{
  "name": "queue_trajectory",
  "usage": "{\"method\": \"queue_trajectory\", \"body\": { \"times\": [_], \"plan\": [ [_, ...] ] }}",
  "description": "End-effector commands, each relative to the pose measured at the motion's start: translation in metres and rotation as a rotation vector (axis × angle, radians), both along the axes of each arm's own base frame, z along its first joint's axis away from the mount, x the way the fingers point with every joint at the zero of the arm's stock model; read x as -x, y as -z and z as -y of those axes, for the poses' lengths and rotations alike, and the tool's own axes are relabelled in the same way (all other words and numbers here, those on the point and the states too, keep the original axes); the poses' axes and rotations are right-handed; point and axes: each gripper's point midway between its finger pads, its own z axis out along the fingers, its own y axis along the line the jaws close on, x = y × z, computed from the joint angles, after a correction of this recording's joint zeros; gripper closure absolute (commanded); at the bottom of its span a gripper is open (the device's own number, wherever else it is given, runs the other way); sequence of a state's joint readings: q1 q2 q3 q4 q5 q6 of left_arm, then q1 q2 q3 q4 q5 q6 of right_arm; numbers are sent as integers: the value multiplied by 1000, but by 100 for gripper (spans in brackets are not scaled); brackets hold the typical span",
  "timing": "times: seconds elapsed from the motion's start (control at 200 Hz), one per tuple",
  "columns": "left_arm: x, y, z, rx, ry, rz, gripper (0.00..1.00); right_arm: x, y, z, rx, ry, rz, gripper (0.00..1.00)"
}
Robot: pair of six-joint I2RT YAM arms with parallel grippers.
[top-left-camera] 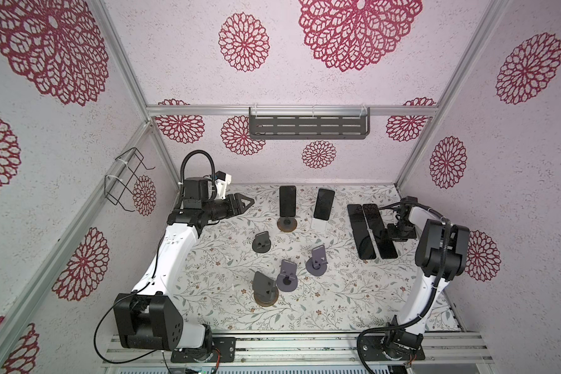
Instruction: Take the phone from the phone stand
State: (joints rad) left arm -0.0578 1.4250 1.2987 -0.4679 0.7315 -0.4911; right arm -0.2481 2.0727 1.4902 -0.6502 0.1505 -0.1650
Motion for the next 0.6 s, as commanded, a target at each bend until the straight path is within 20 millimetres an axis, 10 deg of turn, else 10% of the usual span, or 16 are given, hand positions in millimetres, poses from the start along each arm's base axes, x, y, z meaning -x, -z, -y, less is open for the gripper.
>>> {"method": "queue_trajectory", "body": {
  "times": [0.0, 0.595],
  "plan": [
    [2, -10, -1, 9, -1, 32, 43, 17, 5, -15, -52, -14, -52, 100],
    [3, -15, -4, 19, -8, 36, 43, 28, 5, -35, -125, 20, -82, 100]
  ]
}}
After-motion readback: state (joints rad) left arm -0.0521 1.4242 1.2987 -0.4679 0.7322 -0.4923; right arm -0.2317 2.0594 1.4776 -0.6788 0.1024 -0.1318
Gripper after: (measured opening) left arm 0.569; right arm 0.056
